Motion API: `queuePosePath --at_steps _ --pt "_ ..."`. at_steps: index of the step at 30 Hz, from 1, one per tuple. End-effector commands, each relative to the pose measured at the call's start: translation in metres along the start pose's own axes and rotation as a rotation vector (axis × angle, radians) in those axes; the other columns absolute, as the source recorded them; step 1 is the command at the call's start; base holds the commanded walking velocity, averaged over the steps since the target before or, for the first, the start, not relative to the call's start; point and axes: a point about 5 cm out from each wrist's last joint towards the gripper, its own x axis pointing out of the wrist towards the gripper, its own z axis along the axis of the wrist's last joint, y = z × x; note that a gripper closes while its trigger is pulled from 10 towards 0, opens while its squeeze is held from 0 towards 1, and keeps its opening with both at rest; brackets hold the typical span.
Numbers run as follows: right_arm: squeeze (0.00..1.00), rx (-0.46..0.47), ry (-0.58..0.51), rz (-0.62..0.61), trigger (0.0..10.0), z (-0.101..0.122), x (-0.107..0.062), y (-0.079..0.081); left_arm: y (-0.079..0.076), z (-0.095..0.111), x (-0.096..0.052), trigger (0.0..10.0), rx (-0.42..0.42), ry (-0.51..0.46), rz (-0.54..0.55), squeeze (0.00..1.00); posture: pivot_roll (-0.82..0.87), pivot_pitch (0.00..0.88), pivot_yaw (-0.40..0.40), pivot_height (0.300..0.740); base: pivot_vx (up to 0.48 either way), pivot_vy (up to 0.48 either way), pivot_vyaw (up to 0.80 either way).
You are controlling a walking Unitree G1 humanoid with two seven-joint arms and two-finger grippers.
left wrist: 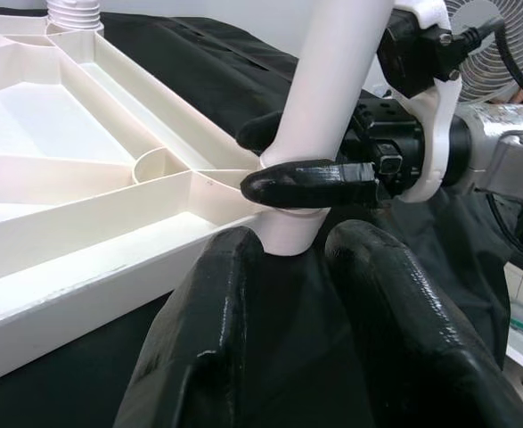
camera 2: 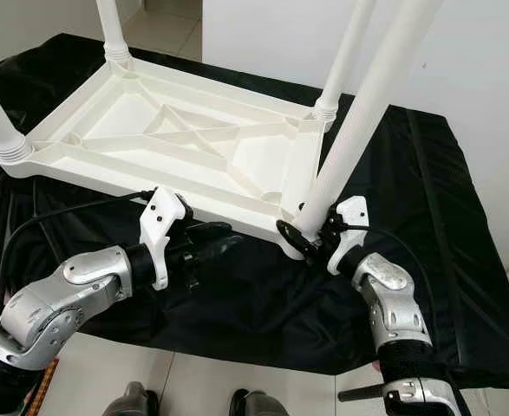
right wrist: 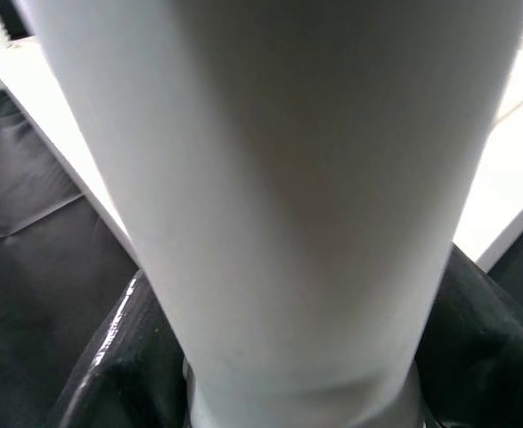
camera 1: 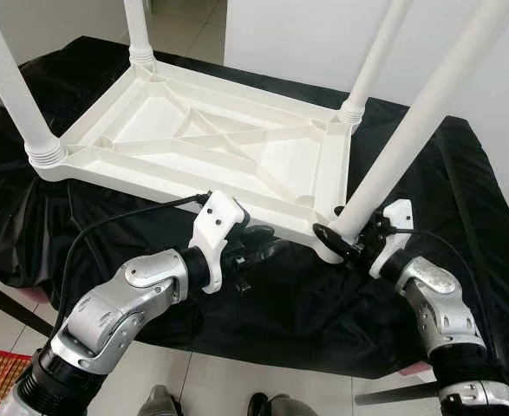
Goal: Building children table
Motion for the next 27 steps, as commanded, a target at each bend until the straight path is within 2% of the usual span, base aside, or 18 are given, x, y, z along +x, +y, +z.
queuePosePath --at_steps 1,5,6,9,14,19,27 --pt "0.0 0.037 0.029 -0.024 10.0 -0.008 -0.004 0.002 -0.01 -0.003 0.001 10.0 -0.012 0.012 -0.128 0.0 0.12 0.159 -0.083 0.74 0.0 0.0 0.0" --pt "0.0 0.055 0.034 -0.109 10.0 -0.009 -0.006 0.006 -0.011 -0.004 0.001 10.0 -0.016 0.011 -0.128 0.0 0.12 0.159 -0.087 0.74 0.0 0.0 0.0" --pt "0.0 0.04 0.039 -0.215 10.0 -0.009 -0.008 0.01 -0.013 -0.005 0.001 10.0 -0.021 0.01 -0.13 0.0 0.11 0.157 -0.093 0.74 0.0 0.0 0.0" --pt "0.0 0.041 0.043 -0.243 10.0 -0.01 -0.008 0.012 -0.013 -0.005 0.002 10.0 -0.021 0.009 -0.131 0.0 0.11 0.157 -0.093 0.74 0.0 0.0 0.0" --pt "0.0 0.065 0.018 -0.356 10.0 -0.009 -0.009 0.027 -0.013 -0.005 0.002 10.0 -0.021 0.01 -0.137 0.0 0.1 0.155 -0.091 0.74 0.0 0.0 0.0" --pt "0.0 0.087 0.044 -0.618 10.0 -0.012 -0.007 0.047 -0.013 -0.005 0.002 10.0 -0.02 0.012 -0.144 0.0 0.1 0.15 -0.092 0.74 0.0 0.0 0.0" --pt "0.0 0.112 0.07 -0.727 10.0 -0.014 -0.006 0.063 -0.013 -0.006 0.002 10.0 -0.02 0.013 -0.143 0.0 0.11 0.15 -0.099 0.74 0.0 0.0 0.0"
